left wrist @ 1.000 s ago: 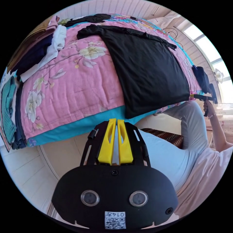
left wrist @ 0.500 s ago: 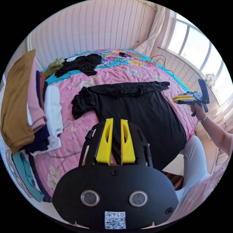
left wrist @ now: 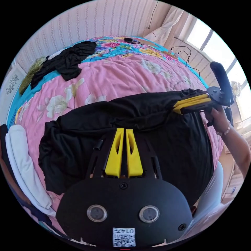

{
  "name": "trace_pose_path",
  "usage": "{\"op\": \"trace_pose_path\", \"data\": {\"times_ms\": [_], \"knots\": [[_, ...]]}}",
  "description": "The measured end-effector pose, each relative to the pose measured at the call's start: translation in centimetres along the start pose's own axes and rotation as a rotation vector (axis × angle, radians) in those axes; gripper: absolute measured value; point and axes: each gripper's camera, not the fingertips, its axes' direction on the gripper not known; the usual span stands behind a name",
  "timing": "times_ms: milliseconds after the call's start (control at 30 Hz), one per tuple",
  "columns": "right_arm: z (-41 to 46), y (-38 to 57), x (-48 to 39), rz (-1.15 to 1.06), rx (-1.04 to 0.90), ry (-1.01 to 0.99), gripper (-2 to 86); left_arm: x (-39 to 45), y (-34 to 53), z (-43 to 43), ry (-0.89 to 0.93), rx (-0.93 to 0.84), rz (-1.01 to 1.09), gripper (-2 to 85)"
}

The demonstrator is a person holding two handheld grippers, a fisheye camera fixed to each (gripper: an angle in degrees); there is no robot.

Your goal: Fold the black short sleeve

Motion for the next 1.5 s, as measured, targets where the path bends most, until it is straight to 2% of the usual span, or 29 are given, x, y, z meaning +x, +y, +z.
{"op": "trace_pose_path", "data": {"times_ms": [100,167,267,433,533,633,767,867,967,1067,1167,1300,1433,1500], "knots": [[-3.0,-0.2,1.3,-0.017,0.101,-0.052,1.6,-0.6,-0.7,-2.2,0.015,0.114,0.0,-0.9],[-5.0,-0.9,2.2,-0.026,0.171,-0.016,1.2,-1.4,-2.1,-3.3,0.023,0.177,-0.026,-0.9],[-5.7,-2.5,3.5,-0.023,0.209,0.066,1.2,-2.8,-4.8,-3.5,-0.056,0.29,-0.117,-0.8],[-4.8,-4.2,7.0,0.067,0.224,0.133,2.3,-4.2,-9.0,3.1,-0.076,0.172,-0.211,0.7],[-4.1,-3.8,9.7,0.159,0.257,0.058,4.8,-4.6,-9.9,4.8,-0.177,0.19,-0.309,9.4],[-6.3,-1.0,11.0,0.153,0.397,-0.065,7.4,-4.9,-9.9,2.9,-0.173,0.278,-0.354,10.0],[-11.3,9.1,11.6,0.127,0.592,-0.004,7.3,-2.2,-10.4,-0.7,-0.127,0.371,-0.237,8.4],[-13.0,19.2,14.0,0.274,0.675,0.078,7.0,3.7,-12.0,-1.0,-0.127,0.375,-0.049,7.4],[-12.6,27.9,17.2,0.478,0.691,0.181,7.4,12.2,-14.8,1.2,-0.018,0.349,0.115,6.2],[-11.5,32.2,21.2,0.604,0.656,0.112,9.2,22.5,-18.3,5.1,0.039,0.298,0.308,6.1],[-11.1,34.3,23.2,0.588,0.712,-0.031,9.7,32.7,-22.0,9.8,0.093,0.211,0.468,6.3],[-11.8,36.3,22.5,0.52,0.797,0.002,8.2,45.9,-25.3,15.5,0.105,0.133,0.713,7.1],[-11.9,35.9,23.5,0.5,0.705,0.036,8.2,53.7,-28.1,20.5,0.12,0.076,0.79,7.9],[-11.3,34.8,24.4,0.495,0.62,0.012,8.5,56.6,-30.0,23.3,0.065,0.06,0.775,7.3]]}}
